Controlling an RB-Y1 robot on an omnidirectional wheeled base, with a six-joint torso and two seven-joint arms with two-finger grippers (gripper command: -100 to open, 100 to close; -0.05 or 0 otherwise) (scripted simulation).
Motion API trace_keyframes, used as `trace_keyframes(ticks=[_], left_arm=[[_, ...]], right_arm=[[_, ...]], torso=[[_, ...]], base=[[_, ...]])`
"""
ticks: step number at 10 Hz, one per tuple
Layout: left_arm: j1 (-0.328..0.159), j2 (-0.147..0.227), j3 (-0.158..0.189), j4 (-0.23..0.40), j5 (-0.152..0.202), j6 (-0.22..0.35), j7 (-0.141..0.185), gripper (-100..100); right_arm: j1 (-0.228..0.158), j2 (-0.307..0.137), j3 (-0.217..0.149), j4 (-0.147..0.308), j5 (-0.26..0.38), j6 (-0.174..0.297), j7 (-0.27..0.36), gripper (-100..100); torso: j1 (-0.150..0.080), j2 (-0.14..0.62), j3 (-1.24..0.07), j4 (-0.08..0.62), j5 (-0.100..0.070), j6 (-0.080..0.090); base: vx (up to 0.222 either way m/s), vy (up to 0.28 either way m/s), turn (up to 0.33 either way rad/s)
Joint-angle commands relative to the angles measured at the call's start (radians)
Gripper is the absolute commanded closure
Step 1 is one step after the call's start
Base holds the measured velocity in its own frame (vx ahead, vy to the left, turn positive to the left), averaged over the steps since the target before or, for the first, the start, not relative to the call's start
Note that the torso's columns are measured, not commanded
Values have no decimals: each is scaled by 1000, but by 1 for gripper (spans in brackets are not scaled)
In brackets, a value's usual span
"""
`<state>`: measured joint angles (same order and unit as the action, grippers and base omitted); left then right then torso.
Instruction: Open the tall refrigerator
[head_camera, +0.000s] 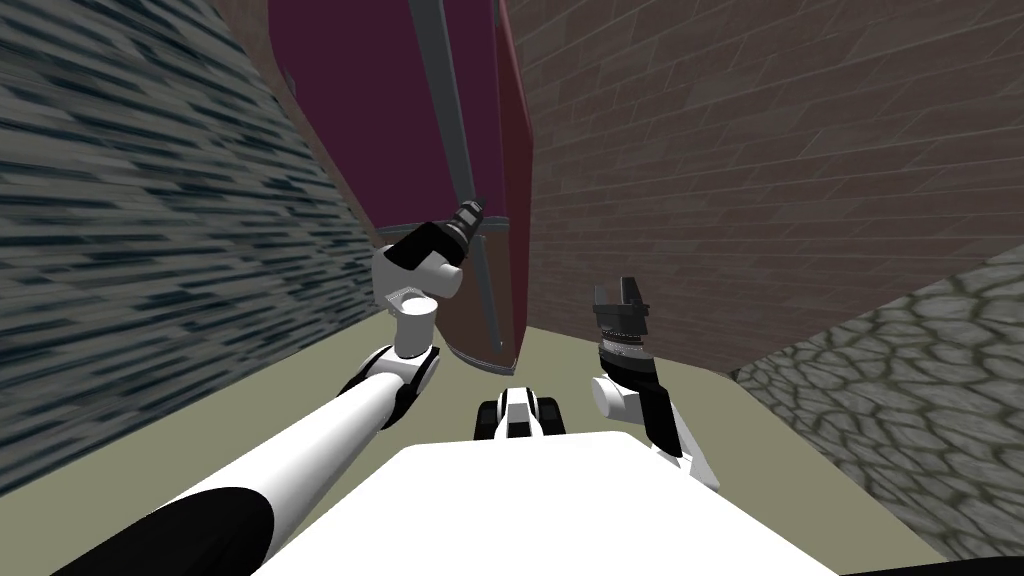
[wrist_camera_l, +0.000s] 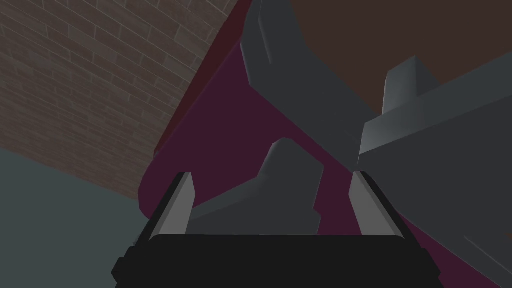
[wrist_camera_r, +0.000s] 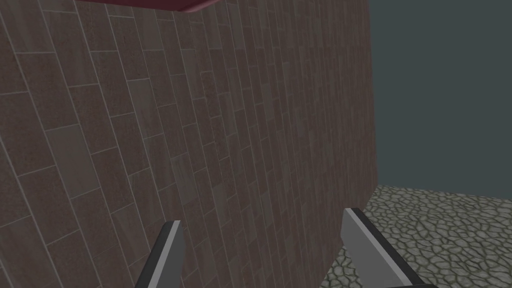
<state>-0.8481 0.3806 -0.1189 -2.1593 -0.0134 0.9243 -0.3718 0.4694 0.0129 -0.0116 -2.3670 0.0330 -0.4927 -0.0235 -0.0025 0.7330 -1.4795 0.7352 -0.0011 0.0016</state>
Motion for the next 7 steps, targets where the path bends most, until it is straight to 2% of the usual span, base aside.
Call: trace_keyframes(ticks=[1, 7], left_arm=[[-51, 28, -5, 50, 36, 44, -23, -100], [-164, 88, -12, 150, 111, 134, -70, -100]], right_arm=[[0, 0, 0, 0, 0, 0, 0, 0], [0, 0, 0, 0, 0, 0, 0, 0]], torso=[[1, 0, 0, 0, 0, 0], [3, 5, 3, 3, 1, -2]], base=[[-37, 10, -47], [-34, 9, -37]])
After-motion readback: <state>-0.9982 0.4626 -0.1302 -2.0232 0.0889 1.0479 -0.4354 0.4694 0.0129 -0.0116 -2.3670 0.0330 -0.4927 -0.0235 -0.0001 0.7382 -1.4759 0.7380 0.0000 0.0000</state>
